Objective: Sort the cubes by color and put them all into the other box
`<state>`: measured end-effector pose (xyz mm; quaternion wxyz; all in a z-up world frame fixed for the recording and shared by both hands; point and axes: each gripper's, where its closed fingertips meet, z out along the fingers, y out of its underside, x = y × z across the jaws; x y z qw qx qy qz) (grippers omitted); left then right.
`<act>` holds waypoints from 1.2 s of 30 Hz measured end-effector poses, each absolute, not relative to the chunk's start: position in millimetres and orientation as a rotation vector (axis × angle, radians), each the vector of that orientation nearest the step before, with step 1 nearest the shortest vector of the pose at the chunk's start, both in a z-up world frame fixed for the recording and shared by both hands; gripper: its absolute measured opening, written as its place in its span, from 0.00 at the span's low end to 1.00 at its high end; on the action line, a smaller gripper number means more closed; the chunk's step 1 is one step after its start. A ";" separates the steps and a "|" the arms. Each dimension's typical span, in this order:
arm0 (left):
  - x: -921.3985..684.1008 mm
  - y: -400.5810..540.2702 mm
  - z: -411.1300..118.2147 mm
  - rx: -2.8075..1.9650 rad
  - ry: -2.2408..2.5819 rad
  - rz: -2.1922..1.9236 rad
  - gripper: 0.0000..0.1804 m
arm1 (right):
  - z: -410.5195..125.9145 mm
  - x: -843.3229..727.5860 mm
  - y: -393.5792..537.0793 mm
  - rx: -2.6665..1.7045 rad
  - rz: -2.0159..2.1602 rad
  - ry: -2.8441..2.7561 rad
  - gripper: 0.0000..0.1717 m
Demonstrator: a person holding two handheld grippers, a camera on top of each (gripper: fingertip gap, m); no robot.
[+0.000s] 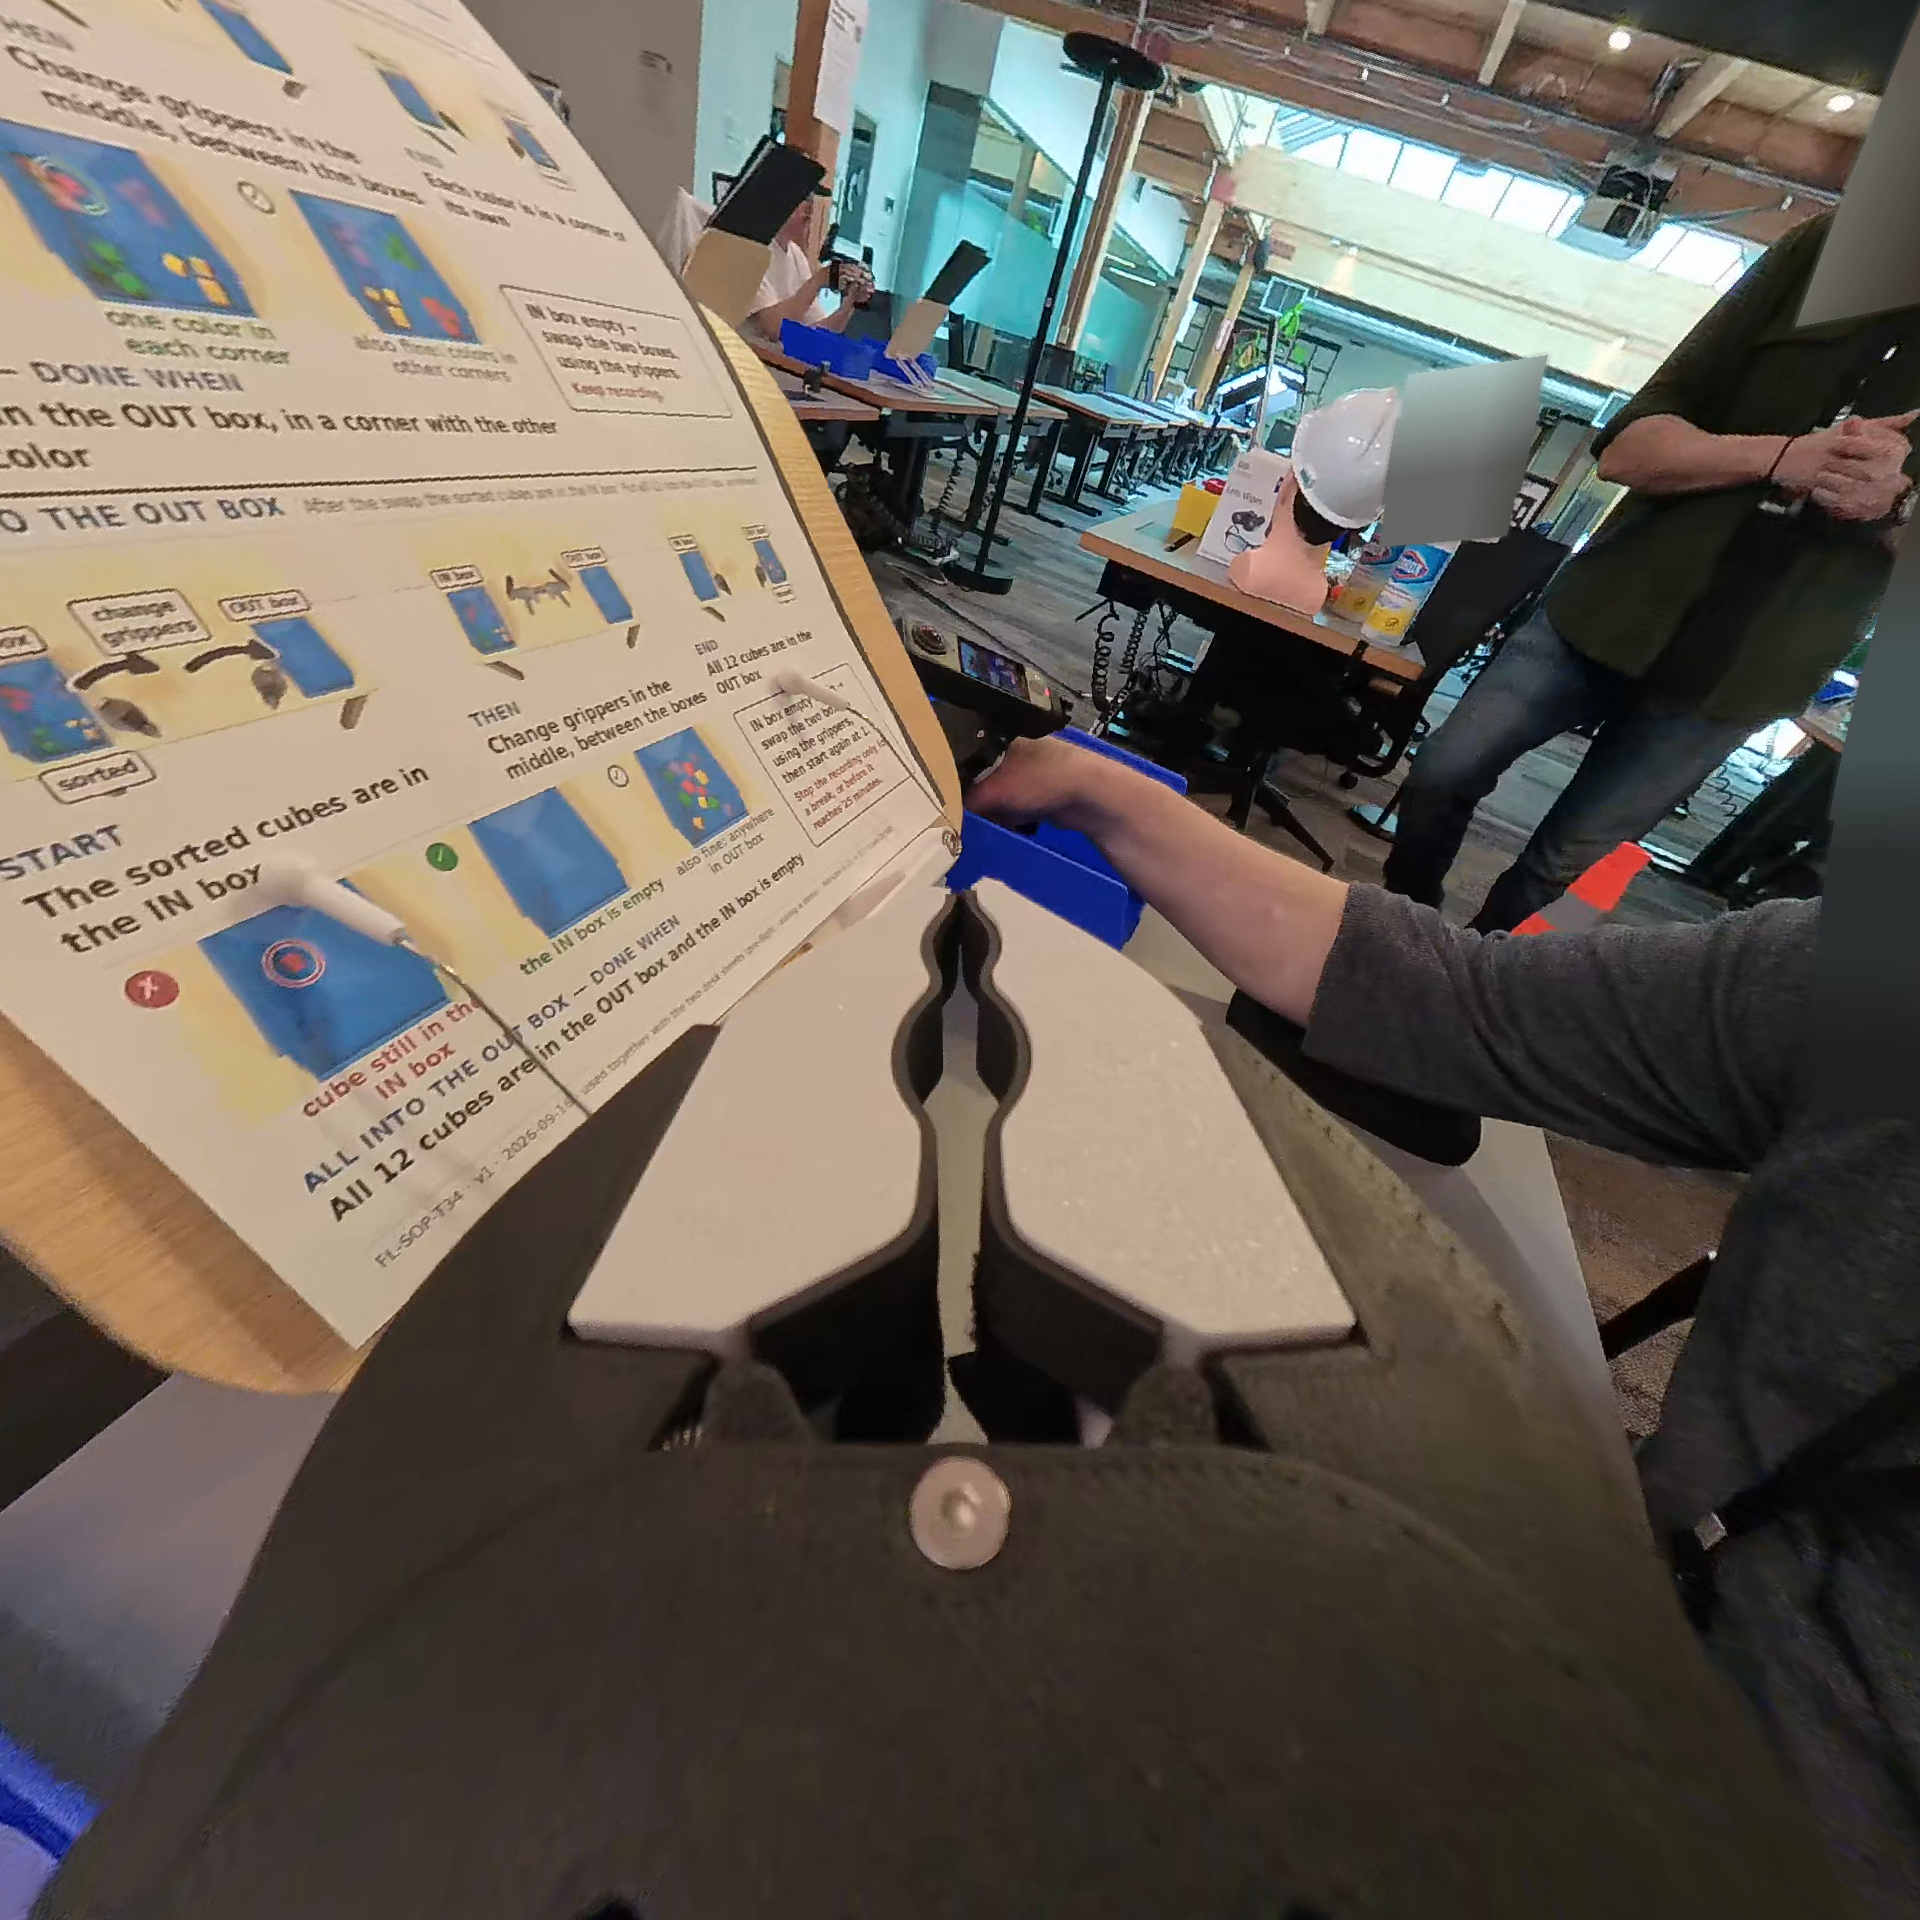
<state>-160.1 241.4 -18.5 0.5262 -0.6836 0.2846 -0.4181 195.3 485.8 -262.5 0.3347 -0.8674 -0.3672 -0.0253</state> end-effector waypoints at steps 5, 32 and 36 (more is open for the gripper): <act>-164.8 245.5 -23.5 -1.656 0.673 -0.978 0.00 | -275.5 188.7 482.4 -2.300 -0.041 -1.009 0.14; -386.8 320.8 -147.0 -2.187 0.264 -0.029 0.12 | -172.6 195.6 462.8 -2.040 0.148 -0.713 0.15; -392.5 324.4 -192.4 -2.341 0.266 -0.144 0.15 | -176.0 190.9 459.0 -2.048 0.154 -0.728 0.15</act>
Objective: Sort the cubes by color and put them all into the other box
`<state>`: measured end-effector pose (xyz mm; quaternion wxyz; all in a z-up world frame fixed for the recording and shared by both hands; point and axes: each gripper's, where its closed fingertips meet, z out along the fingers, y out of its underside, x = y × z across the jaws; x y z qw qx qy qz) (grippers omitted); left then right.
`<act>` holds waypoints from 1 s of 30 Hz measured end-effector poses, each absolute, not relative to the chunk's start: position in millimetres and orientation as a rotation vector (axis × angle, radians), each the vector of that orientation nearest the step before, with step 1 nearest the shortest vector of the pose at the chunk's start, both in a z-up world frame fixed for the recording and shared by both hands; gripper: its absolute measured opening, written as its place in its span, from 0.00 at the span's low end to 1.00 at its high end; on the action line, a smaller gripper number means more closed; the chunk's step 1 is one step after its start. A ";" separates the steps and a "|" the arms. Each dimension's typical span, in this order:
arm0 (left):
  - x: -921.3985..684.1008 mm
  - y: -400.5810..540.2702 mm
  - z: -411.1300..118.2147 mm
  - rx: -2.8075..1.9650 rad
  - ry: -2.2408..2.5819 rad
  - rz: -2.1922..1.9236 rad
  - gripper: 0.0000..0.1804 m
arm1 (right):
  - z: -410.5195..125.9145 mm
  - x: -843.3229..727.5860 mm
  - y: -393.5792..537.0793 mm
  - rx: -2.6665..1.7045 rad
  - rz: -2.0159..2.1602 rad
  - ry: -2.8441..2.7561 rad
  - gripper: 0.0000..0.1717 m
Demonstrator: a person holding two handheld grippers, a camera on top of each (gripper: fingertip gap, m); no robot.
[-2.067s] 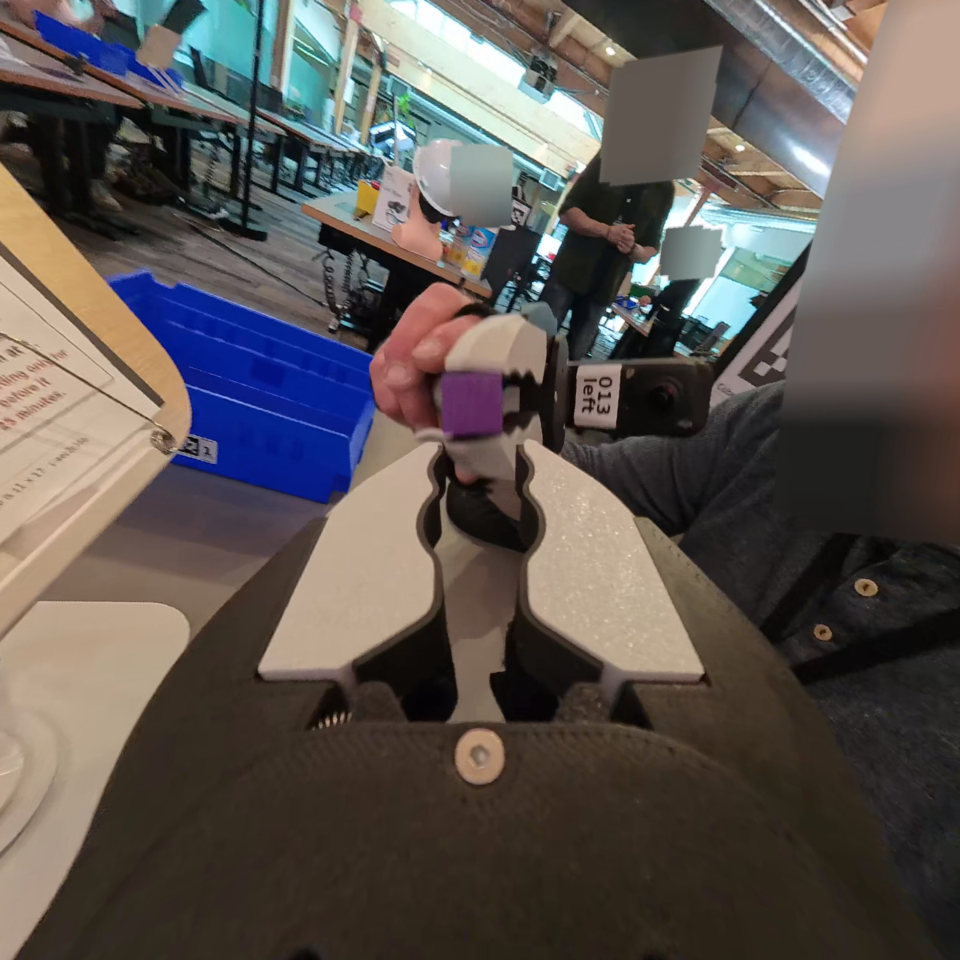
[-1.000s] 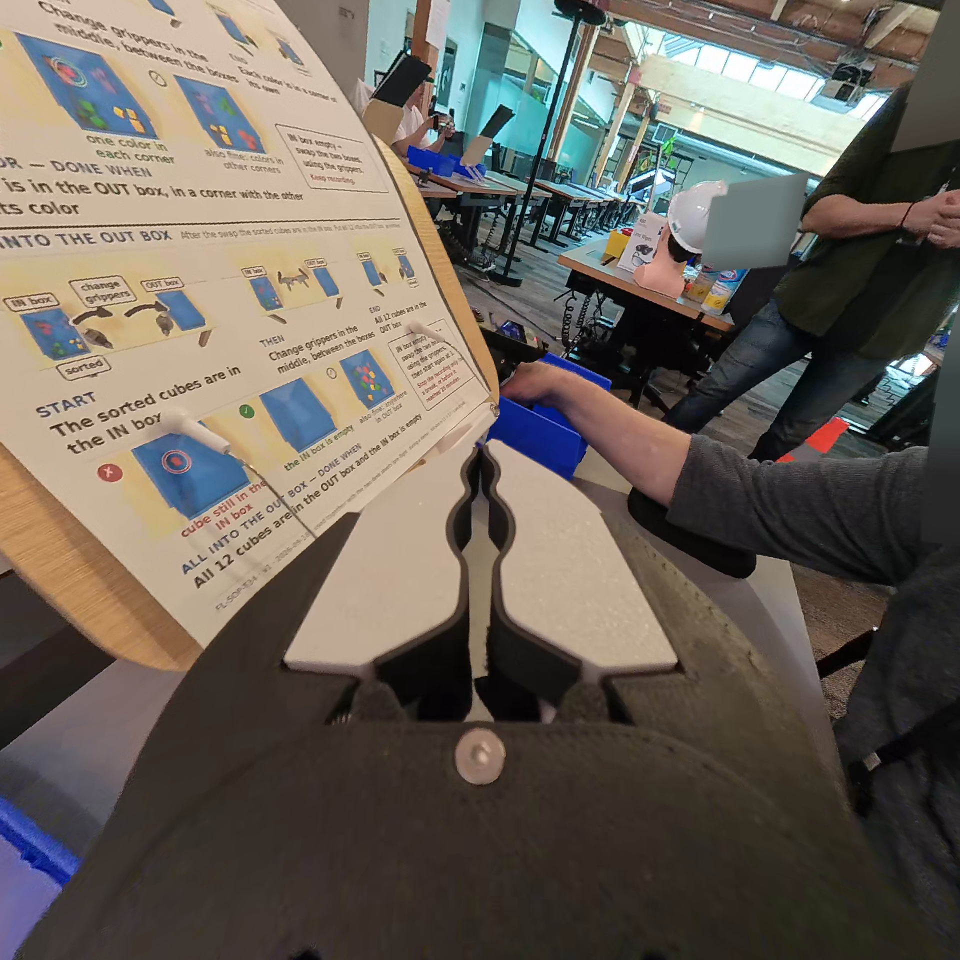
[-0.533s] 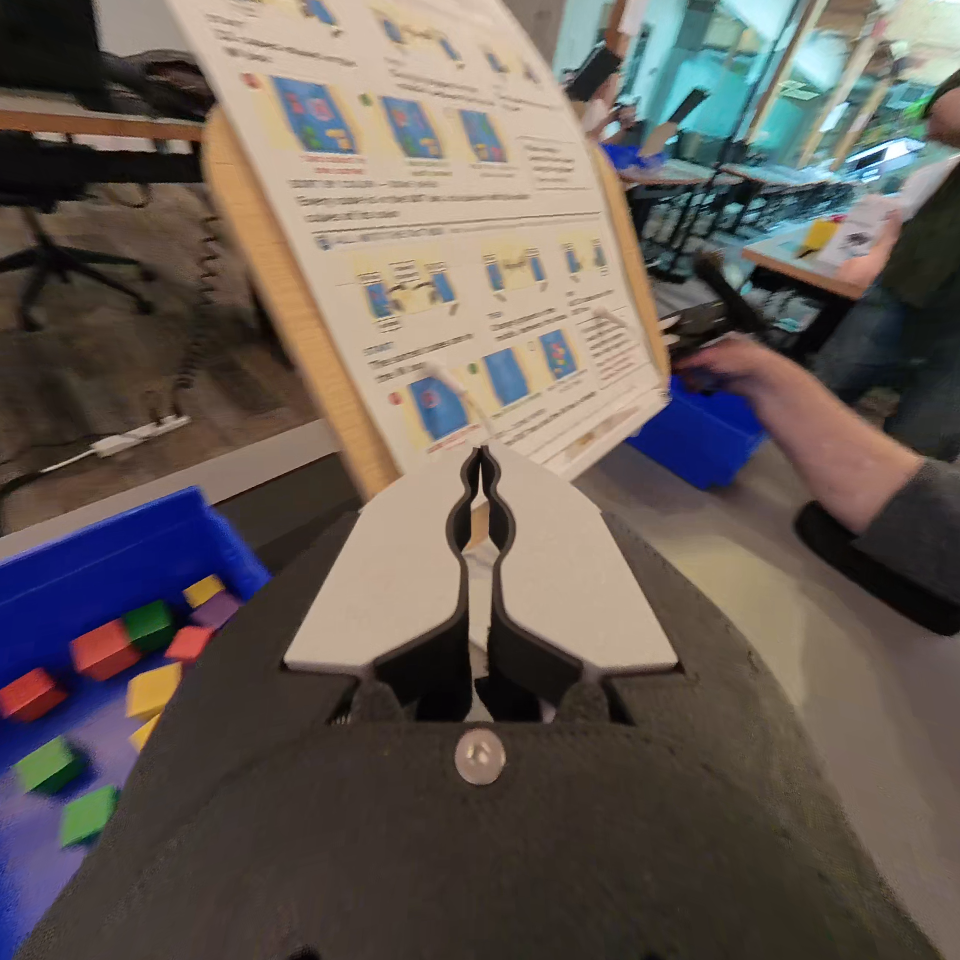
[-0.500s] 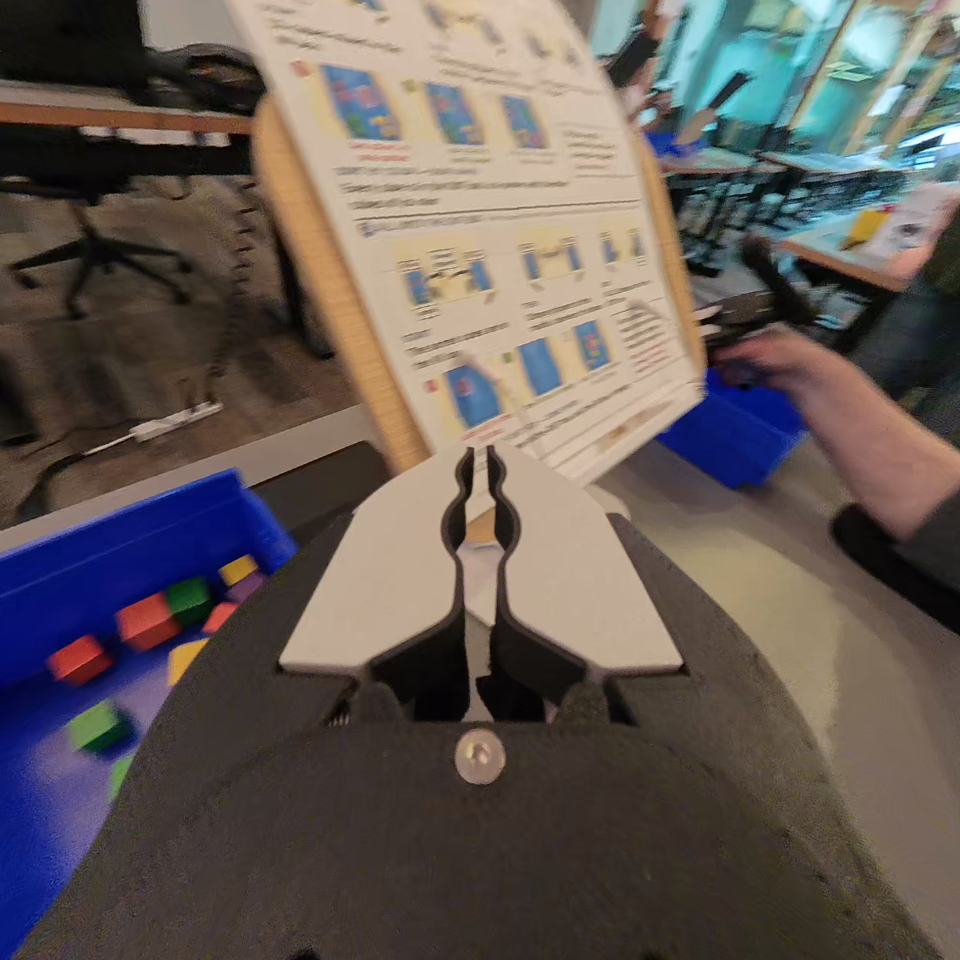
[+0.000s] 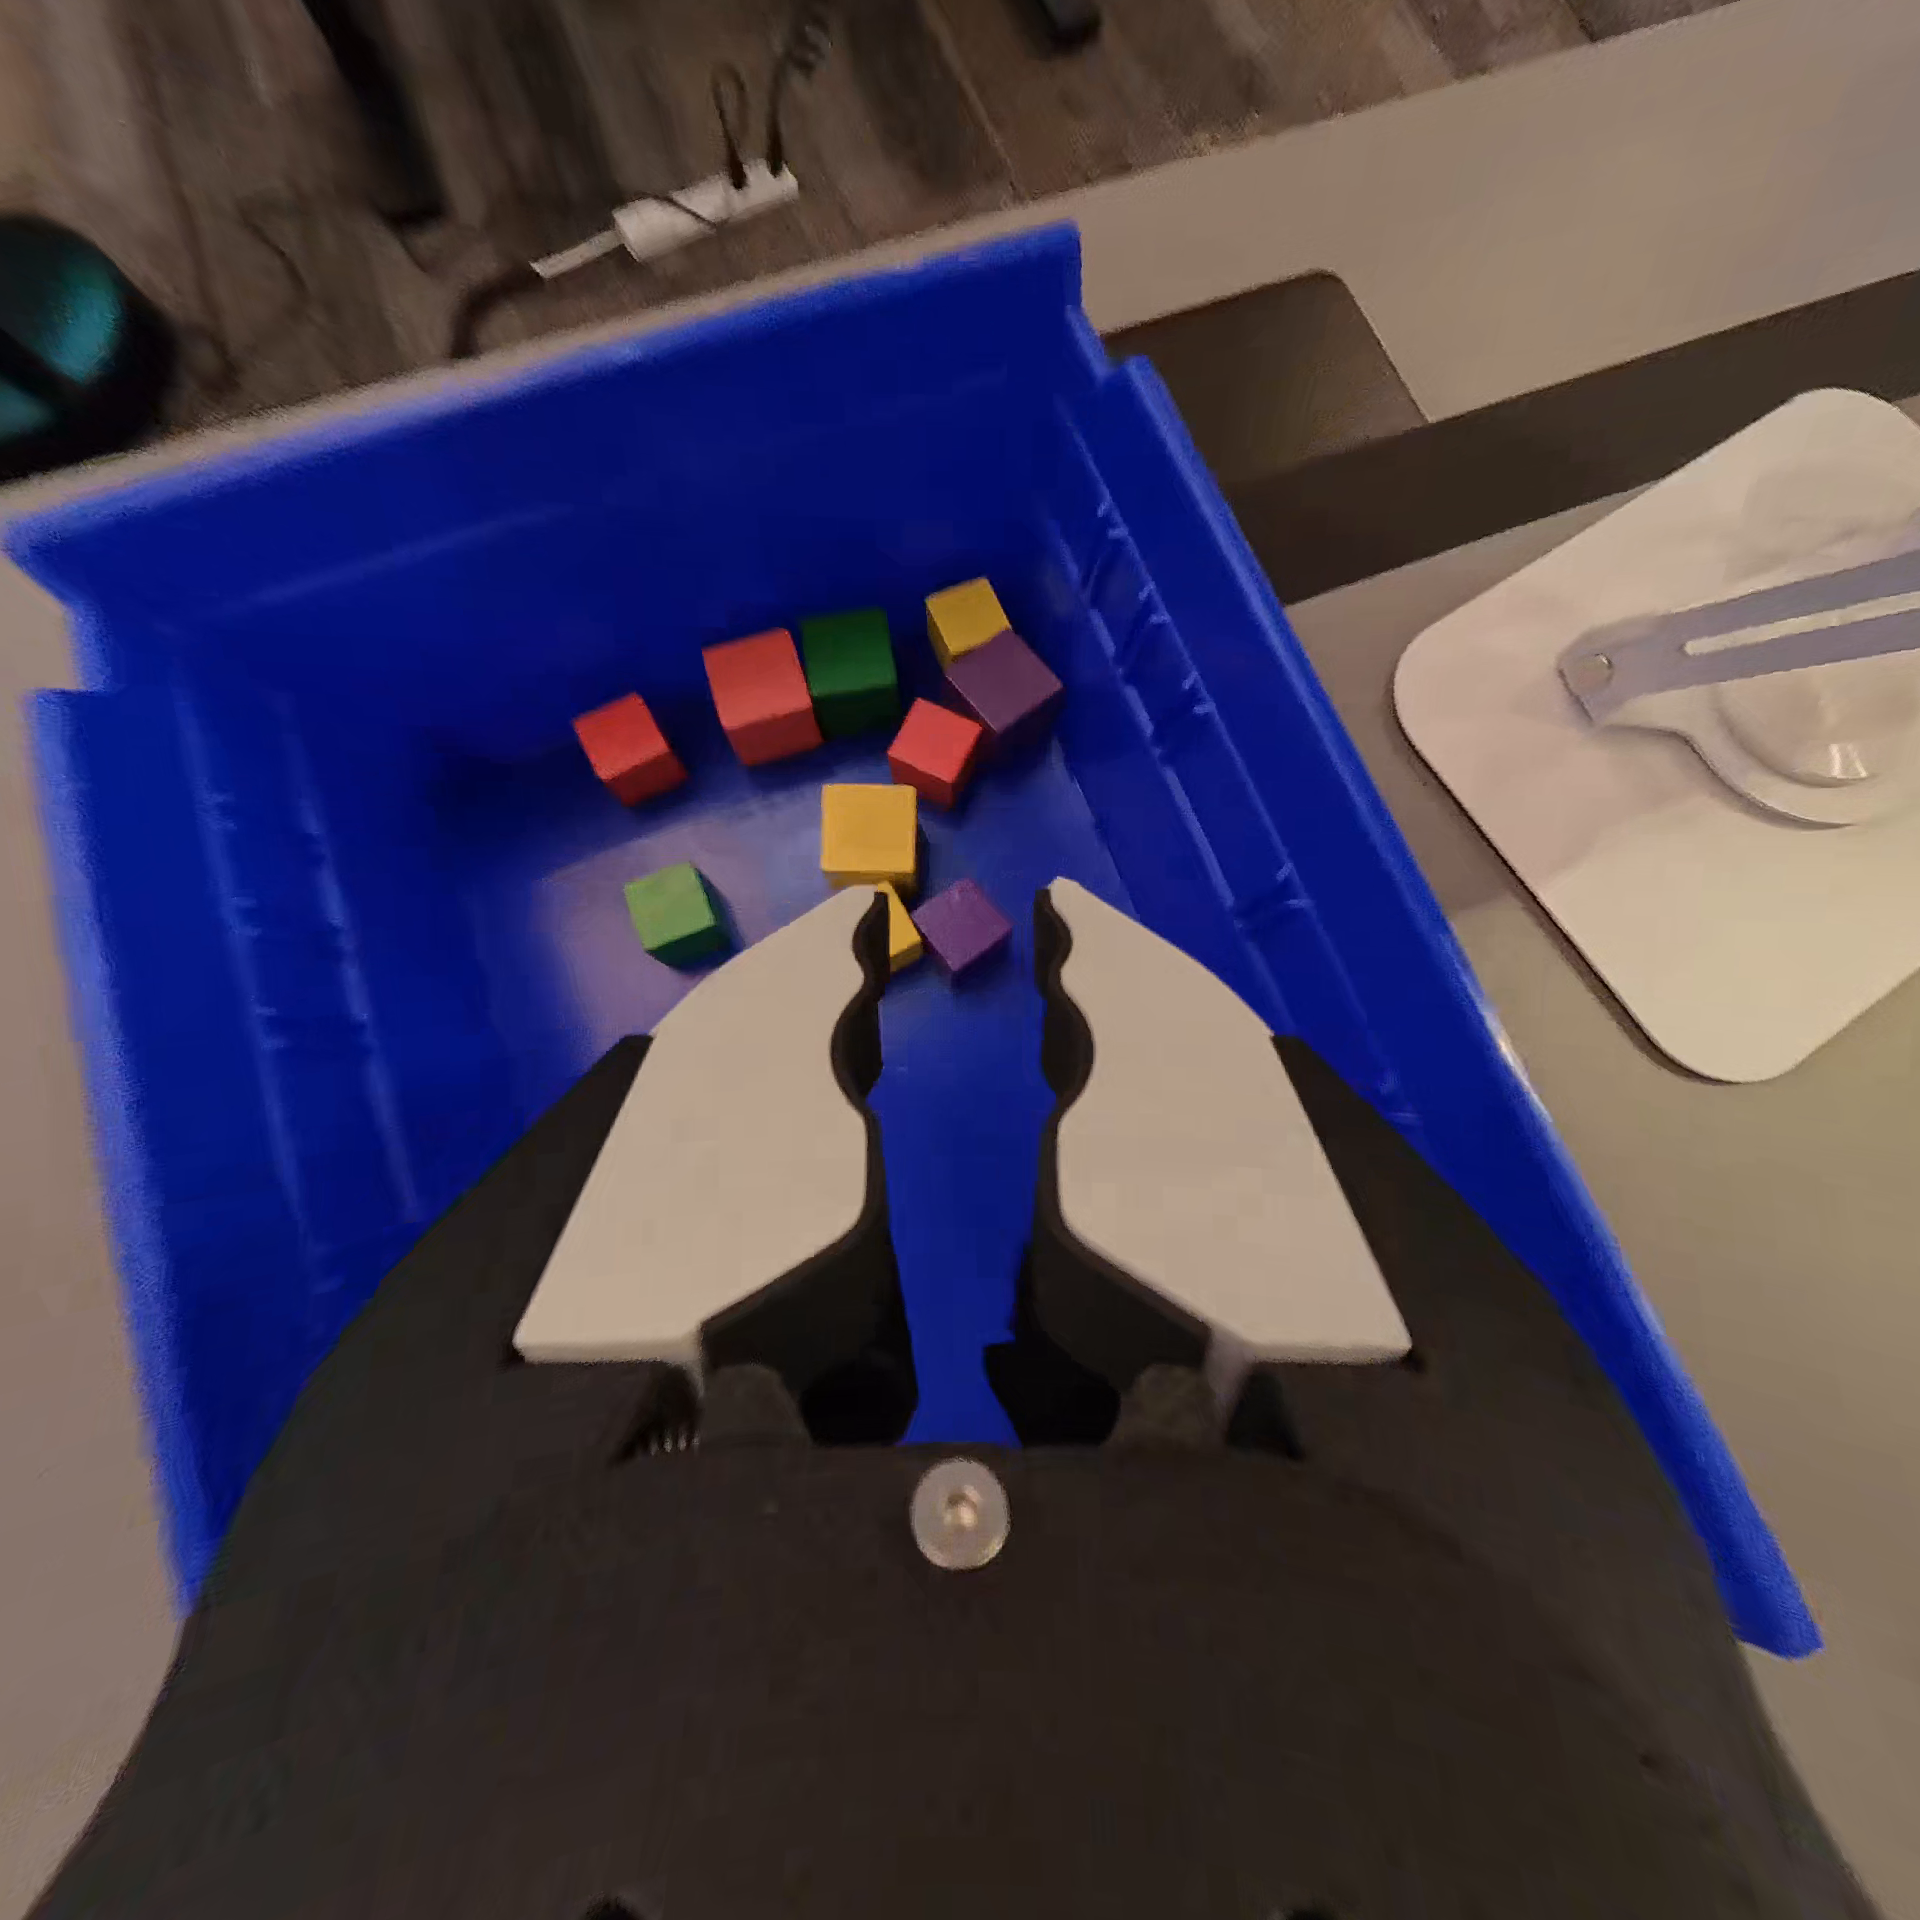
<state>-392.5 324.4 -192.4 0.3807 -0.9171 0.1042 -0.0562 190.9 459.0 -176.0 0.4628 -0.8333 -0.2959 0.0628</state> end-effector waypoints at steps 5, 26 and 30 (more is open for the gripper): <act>-383.6 325.0 -236.4 -2.503 0.251 -0.230 0.13 | -179.3 185.2 458.1 -2.052 0.140 -0.750 0.15; -391.7 342.7 -262.2 -2.536 0.219 -0.043 0.14 | -174.5 184.3 458.0 -2.017 0.083 -0.788 0.15; -388.2 340.3 -217.4 -2.382 0.220 -0.145 0.13 | -134.4 179.2 452.1 -1.870 0.026 -0.801 0.14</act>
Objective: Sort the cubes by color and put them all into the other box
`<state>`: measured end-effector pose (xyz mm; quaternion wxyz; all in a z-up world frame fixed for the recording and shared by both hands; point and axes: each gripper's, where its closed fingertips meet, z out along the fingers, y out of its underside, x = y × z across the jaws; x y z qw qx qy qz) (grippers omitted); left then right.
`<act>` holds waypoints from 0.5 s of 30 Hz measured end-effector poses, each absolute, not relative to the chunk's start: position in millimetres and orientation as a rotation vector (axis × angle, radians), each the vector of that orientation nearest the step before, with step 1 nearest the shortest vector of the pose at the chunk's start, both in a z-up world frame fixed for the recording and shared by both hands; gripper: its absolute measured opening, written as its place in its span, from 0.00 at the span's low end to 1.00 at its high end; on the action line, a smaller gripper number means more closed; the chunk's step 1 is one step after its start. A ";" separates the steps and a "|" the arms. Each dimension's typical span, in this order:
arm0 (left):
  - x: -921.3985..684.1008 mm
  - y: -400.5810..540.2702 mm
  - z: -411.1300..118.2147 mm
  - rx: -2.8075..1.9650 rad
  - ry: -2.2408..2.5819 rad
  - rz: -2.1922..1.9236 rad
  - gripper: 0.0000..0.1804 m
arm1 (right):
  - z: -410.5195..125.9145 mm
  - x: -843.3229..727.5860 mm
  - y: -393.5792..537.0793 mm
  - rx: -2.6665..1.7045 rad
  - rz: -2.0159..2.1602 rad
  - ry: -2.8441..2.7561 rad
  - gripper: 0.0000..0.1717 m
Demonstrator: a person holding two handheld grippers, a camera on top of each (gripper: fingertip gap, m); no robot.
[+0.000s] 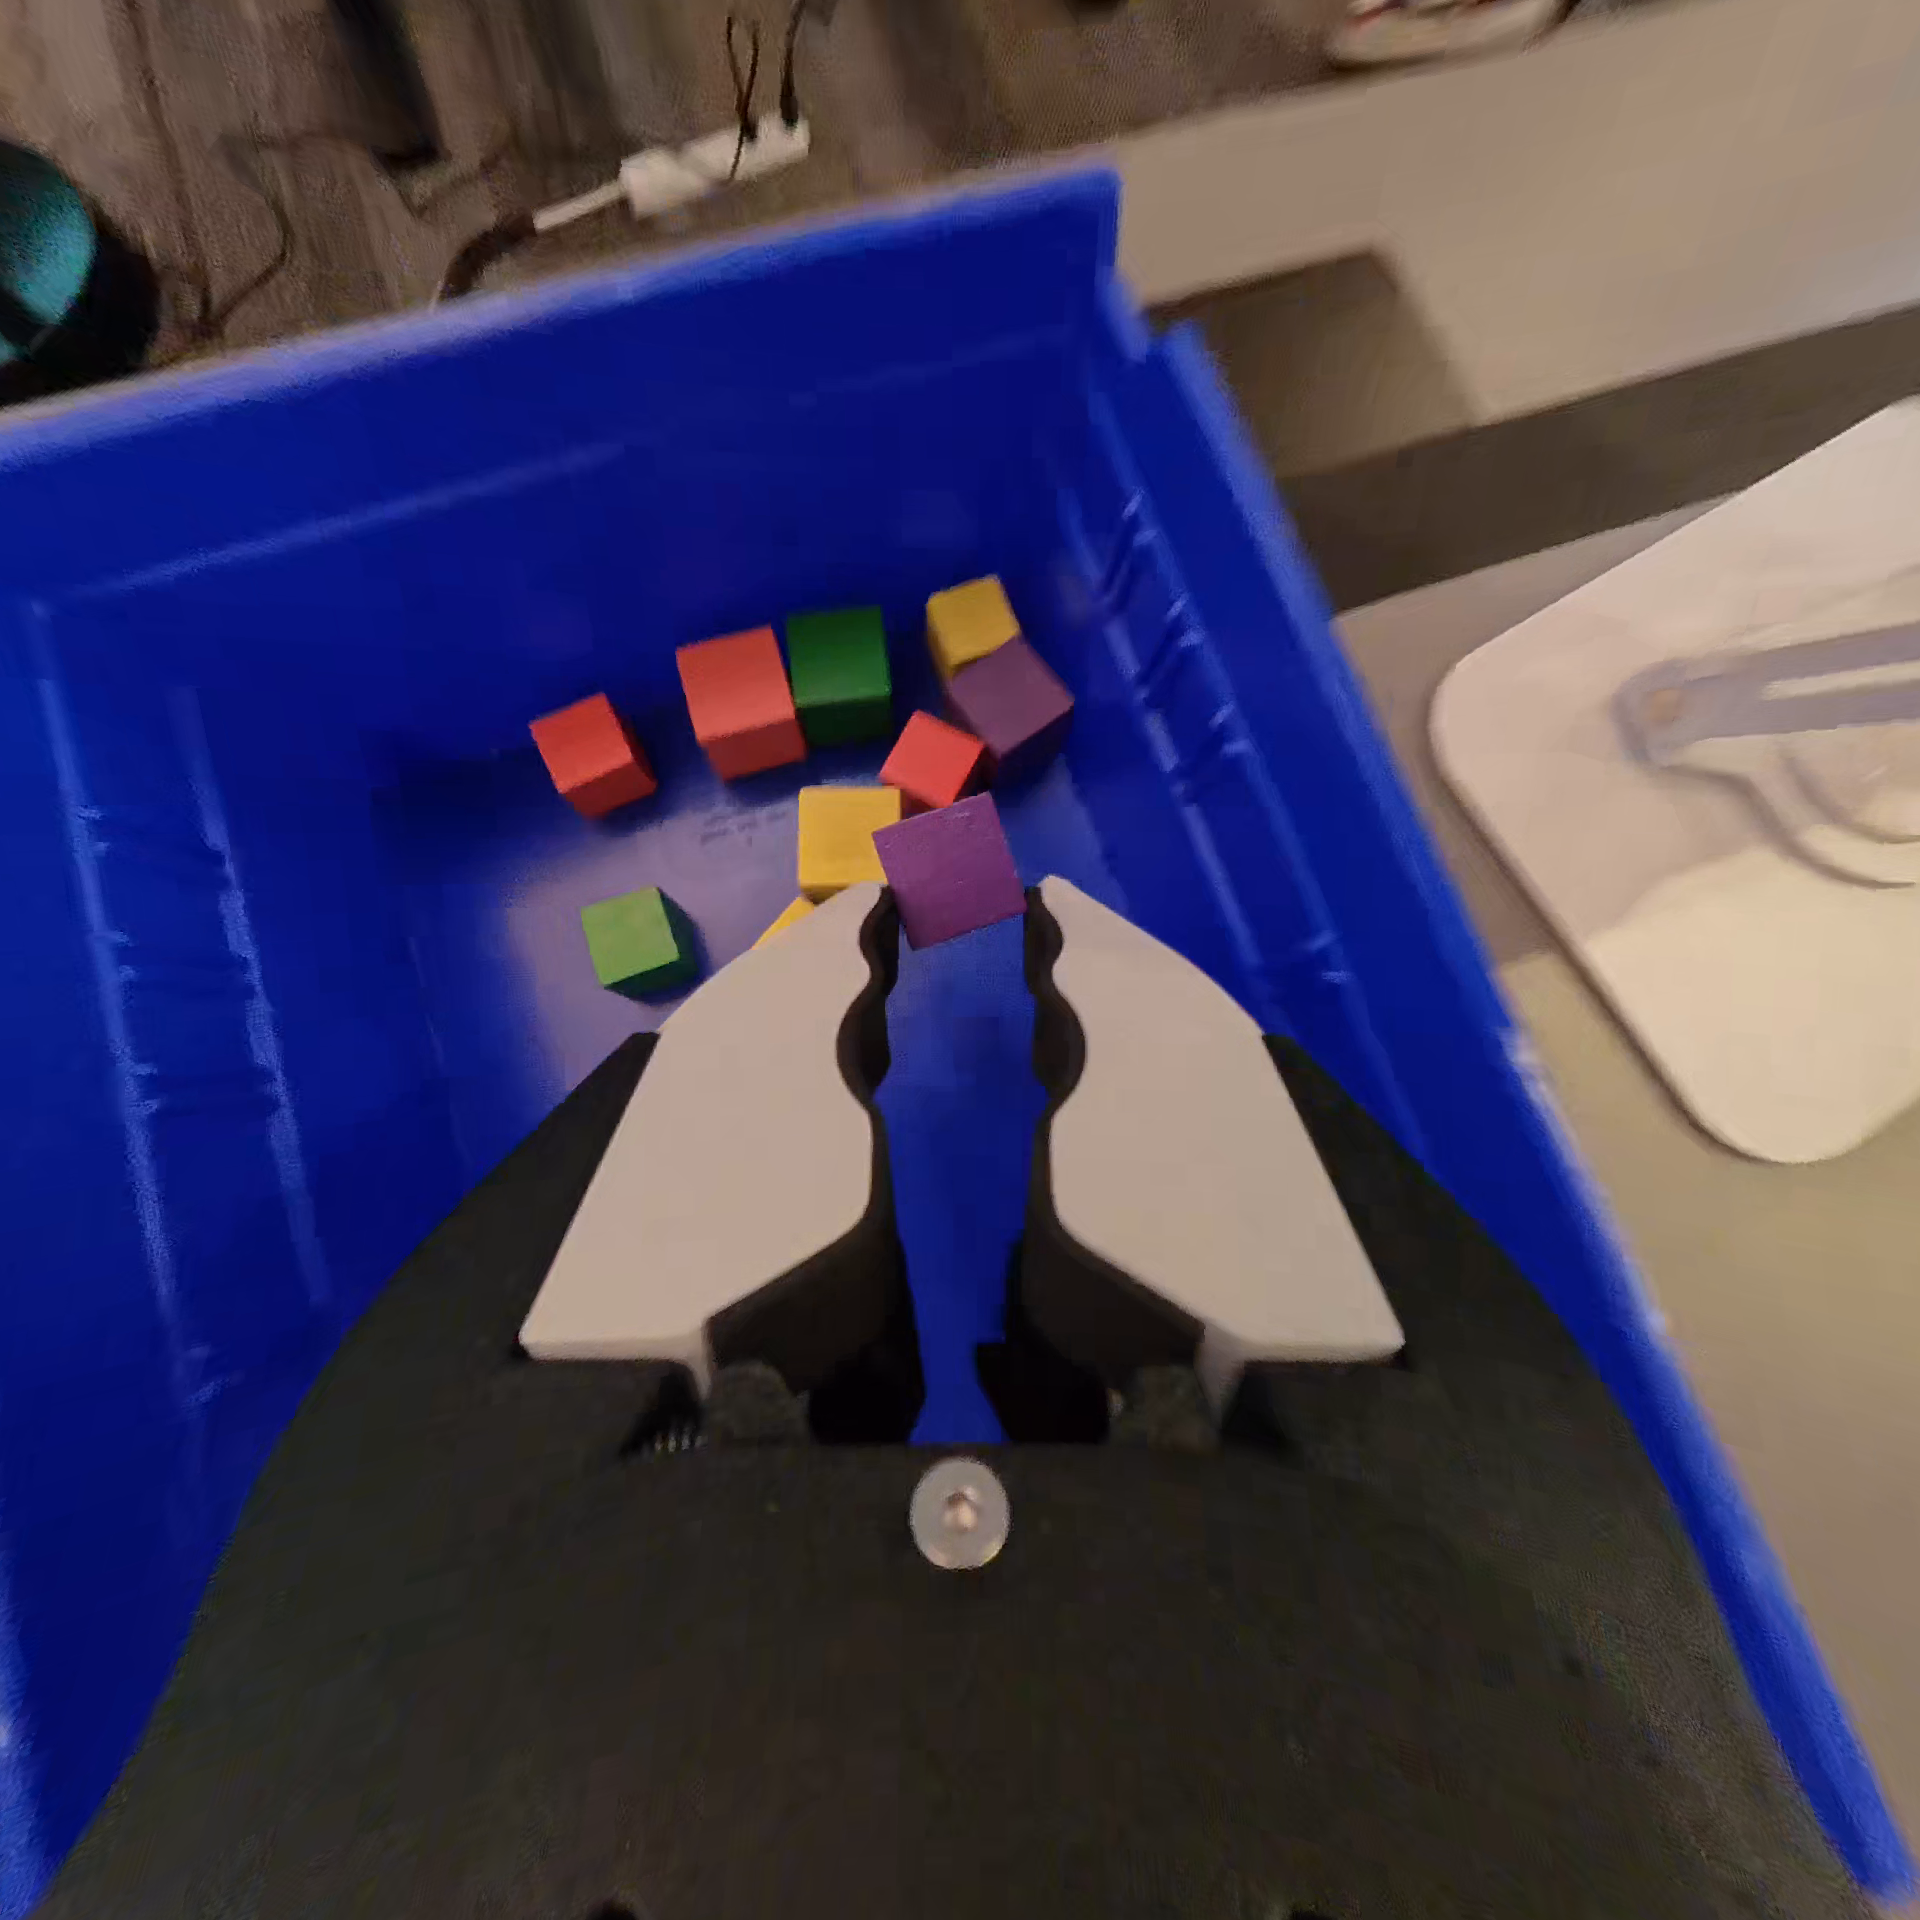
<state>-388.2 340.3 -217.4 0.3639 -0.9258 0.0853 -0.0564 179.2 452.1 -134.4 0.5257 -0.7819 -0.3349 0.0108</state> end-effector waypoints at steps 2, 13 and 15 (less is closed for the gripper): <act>-381.2 336.2 -187.9 -2.293 0.215 -0.228 0.13 | -103.8 173.7 443.6 -1.756 -0.001 -0.806 0.12; -226.6 254.2 3.9 -1.647 0.601 -0.797 0.13 | 42.7 57.0 289.5 -0.947 0.004 -1.062 0.18; -186.4 239.2 14.9 -1.562 0.684 -0.907 0.13 | 40.6 24.7 260.3 -0.844 0.026 -1.124 0.20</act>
